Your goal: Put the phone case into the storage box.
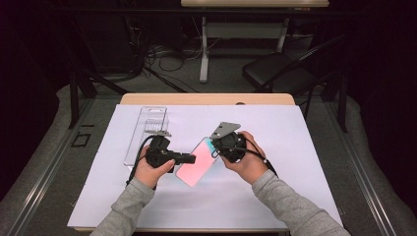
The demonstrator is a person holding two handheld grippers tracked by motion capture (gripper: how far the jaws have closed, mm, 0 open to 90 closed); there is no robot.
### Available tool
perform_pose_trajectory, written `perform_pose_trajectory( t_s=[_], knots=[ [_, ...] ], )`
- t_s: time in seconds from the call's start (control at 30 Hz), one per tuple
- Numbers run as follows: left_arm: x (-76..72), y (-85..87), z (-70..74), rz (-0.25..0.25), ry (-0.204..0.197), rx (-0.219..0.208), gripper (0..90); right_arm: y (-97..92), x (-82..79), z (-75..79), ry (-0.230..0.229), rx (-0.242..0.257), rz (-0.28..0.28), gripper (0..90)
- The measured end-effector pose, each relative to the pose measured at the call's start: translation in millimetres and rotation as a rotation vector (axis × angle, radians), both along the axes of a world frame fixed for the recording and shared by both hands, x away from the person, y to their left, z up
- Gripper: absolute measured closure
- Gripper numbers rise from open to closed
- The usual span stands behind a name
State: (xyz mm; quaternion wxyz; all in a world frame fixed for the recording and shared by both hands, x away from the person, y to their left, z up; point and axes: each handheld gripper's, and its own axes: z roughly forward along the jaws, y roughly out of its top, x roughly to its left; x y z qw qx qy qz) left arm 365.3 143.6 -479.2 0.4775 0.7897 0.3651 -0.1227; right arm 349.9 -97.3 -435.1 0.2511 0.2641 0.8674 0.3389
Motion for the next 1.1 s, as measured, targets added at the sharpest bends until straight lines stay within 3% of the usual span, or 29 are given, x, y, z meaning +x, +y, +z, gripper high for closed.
perform_pose_trajectory(
  t_s=[1.1],
  knots=[
    [0.5, 2.9, -0.4, 0.004, 0.006, -0.013, 81.3, -0.3, 2.0, -0.4, 0.025, 0.029, -0.001, 86.8]
  ],
)
